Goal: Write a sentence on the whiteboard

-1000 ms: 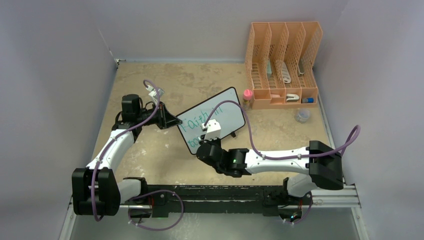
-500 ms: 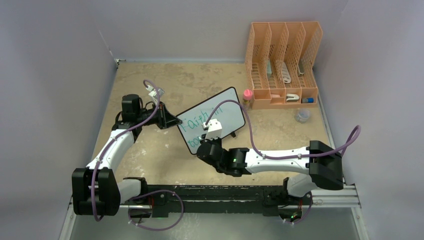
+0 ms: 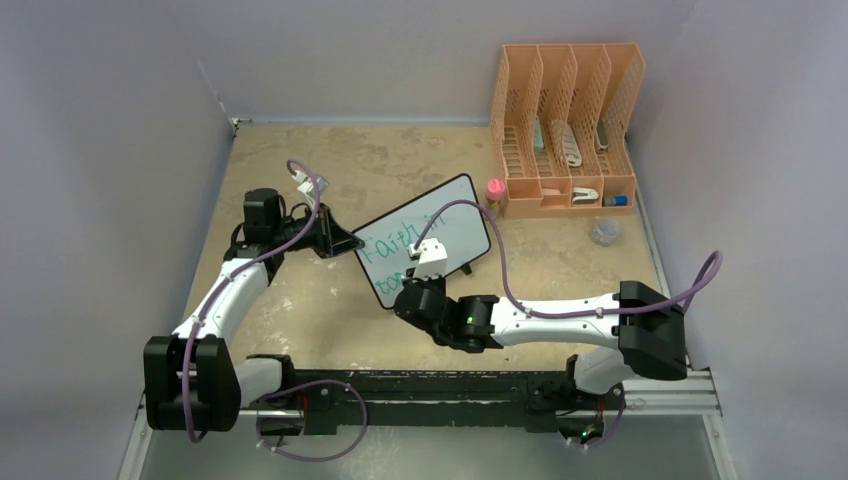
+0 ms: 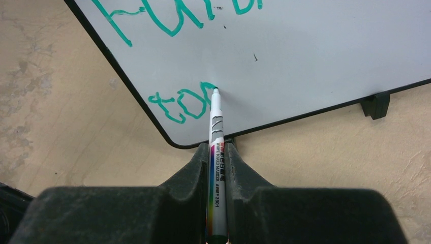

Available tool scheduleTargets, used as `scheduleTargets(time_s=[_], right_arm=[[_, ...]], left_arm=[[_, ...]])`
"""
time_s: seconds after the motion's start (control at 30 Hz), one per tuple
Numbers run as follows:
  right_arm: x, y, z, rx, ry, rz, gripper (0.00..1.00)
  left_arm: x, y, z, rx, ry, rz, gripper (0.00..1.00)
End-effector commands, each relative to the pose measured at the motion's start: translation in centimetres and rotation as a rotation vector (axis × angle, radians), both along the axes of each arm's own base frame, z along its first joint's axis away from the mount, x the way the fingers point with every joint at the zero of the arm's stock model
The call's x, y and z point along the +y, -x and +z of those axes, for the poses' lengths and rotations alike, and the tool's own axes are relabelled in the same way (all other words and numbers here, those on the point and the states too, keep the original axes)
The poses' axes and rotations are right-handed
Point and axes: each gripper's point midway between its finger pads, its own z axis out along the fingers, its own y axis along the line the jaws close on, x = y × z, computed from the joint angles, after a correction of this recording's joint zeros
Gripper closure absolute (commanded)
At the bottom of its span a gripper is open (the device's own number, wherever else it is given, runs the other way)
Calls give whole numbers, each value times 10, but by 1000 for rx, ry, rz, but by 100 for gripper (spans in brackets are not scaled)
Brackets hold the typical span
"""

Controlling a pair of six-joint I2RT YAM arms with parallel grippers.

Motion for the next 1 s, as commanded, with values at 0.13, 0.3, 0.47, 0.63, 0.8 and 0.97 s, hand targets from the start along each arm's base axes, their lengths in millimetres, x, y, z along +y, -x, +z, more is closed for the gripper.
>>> scheduleTargets(time_s=[0.13,0.3,0.47,0.63,0.8,0.97], right_arm=[[-12,-5,-2,5,-8,-47,100],[-11,-3,-6,19,-2,-35,100],[-12,-1,-9,29,2,-32,100],[-12,1,-11,39,4,-27,100],[-13,2,-13,42,3,-26,100],[-12,-1,-1,20,-17,-30,100]], left_arm=[[0,-2,-4,3,-33,7,100],[0,-2,-4,2,-33,9,100],[0,-2,-4,1,-36,12,100],[1,-2,-4,1,-37,15,100],[0,-2,-4,1,-38,14,100],[1,-2,-4,0,-38,15,100]])
